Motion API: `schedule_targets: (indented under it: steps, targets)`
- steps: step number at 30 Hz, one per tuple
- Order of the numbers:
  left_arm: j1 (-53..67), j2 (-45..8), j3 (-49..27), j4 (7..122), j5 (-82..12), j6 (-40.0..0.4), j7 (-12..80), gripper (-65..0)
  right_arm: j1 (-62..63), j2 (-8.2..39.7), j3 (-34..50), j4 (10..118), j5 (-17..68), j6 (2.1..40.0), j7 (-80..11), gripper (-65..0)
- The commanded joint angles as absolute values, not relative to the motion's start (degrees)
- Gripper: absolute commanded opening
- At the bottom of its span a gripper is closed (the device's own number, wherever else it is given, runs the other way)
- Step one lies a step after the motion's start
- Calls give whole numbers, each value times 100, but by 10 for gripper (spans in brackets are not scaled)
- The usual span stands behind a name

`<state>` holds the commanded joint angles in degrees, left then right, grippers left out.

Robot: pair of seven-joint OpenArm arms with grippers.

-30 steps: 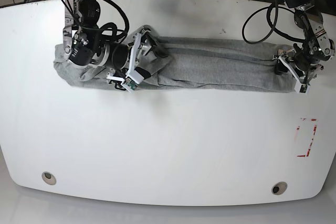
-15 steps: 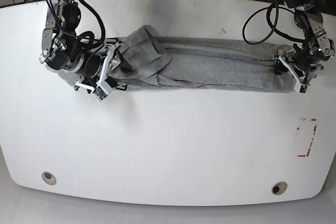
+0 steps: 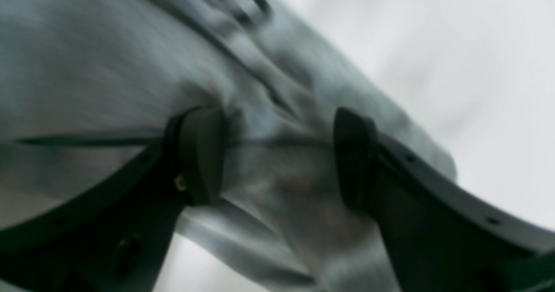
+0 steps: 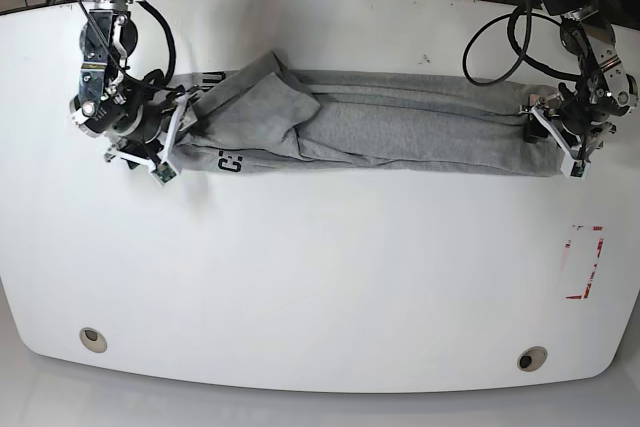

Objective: Fold the T-shirt properly
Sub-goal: 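Grasp the bunched fabric with the right gripper and pull it toward its end, then hold the strip end with the right gripper and straighten it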

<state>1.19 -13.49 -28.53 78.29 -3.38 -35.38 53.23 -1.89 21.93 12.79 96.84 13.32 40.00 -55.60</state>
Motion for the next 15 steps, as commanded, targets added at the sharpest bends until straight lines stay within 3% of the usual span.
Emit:
schedule_targets:
  steps: [15]
  targets:
    - [119,-1367,-2853,7829,-330,-3538,5323,-260,-418,3073,1719,9736,1508,4000,-5560,-277]
